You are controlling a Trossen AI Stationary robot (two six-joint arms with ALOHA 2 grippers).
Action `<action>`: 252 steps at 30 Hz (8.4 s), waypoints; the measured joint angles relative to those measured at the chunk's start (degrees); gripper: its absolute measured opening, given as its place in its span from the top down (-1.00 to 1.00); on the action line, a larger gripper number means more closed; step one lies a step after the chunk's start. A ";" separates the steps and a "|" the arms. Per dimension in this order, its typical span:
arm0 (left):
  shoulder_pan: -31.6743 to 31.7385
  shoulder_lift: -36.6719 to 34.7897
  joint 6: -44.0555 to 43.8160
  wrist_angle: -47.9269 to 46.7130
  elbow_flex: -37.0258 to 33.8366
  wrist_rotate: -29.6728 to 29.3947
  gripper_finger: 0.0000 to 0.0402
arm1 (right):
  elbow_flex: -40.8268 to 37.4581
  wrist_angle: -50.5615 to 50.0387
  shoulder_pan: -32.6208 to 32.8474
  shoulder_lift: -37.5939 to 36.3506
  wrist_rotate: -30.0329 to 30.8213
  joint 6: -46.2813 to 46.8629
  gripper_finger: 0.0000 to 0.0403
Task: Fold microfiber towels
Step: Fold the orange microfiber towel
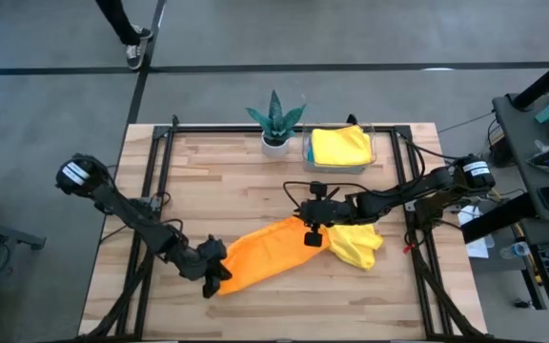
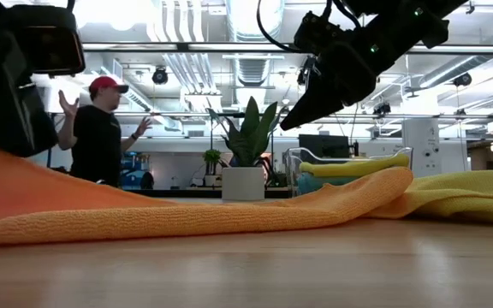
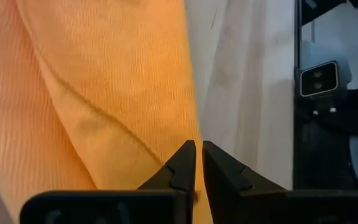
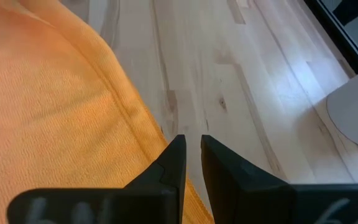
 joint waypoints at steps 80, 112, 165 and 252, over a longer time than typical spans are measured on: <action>-0.41 6.24 -16.99 19.31 -5.66 -6.35 0.57 | 25.46 16.20 1.70 36.62 -16.11 -1.50 0.79; -0.52 -13.21 -39.28 -13.62 -7.80 7.18 0.41 | 26.01 14.06 1.75 37.20 -16.09 -2.00 0.79; -0.37 4.57 -20.53 18.43 -8.37 -7.37 0.99 | 25.97 14.41 1.75 37.20 -16.06 -2.03 0.79; -0.50 4.53 -11.29 15.37 -9.34 -7.76 0.99 | 25.97 14.63 1.75 37.20 -16.06 -2.98 0.79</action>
